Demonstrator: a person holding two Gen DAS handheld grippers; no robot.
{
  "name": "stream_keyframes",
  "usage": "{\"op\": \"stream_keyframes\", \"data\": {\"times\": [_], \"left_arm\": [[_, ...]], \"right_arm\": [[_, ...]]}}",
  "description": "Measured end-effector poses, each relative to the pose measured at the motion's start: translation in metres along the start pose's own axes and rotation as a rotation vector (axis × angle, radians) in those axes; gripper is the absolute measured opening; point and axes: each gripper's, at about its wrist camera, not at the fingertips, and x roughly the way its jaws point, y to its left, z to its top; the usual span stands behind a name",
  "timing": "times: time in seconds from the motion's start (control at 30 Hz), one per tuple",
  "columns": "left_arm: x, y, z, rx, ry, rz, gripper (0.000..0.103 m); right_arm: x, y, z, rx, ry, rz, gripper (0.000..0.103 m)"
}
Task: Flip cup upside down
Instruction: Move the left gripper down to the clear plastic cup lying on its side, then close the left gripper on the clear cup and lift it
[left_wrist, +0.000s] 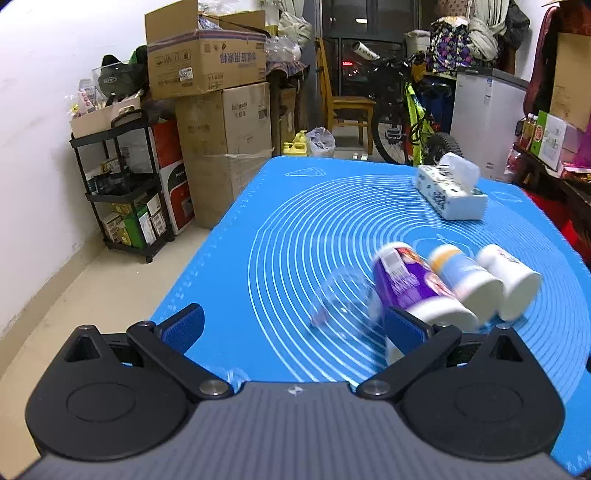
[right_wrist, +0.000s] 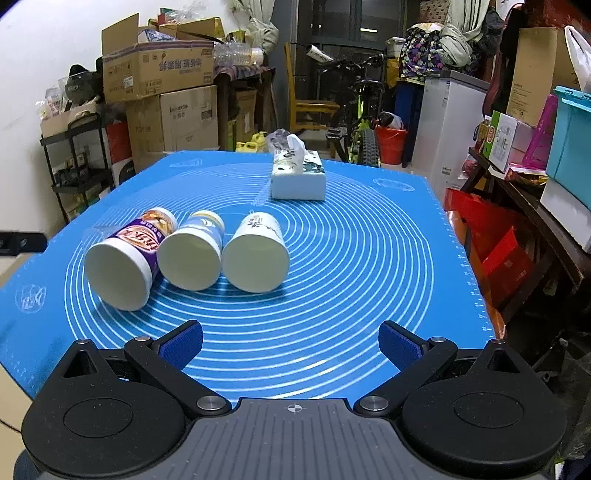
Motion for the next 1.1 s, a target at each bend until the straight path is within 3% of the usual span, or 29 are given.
{"op": "stream_keyframes", "data": {"times": [0.17,0.33,0.43,0.87,0.9,0.97,1.1], "left_arm": [[0.033,0.002,0.017,0.017,0.004,-0.029,0.102],[0.058,0.0,0.022,0.013,0.057,-0.114,0.102],[0.069,-0.001,0.019,0.01,0.095,-0.126,0.102],[0.082,0.006,0.022,-0.096,0.159,-0.183,0.102],[0.083,0.007,0.022,-0.108,0.169,-0.174,0.101],[0.085,0.01,0.023,-0.122,0.18,-0.16,0.088],[0.091,0.012,0.02,-0.129,0.214,-0.193,0.089]], "right_arm": [[0.016,0.0,-0.002,0.002,0.03,-0.009,0.1],[0.025,-0.003,-0.003,0.011,0.045,-0.028,0.1],[0.028,-0.006,-0.004,0.016,0.048,-0.039,0.101],[0.036,-0.008,-0.008,0.028,0.063,-0.04,0.101],[0.036,-0.008,-0.008,0.028,0.063,-0.04,0.1],[0.035,-0.008,-0.008,0.028,0.062,-0.042,0.1],[0.034,-0.01,-0.008,0.033,0.057,-0.047,0.101]]}}
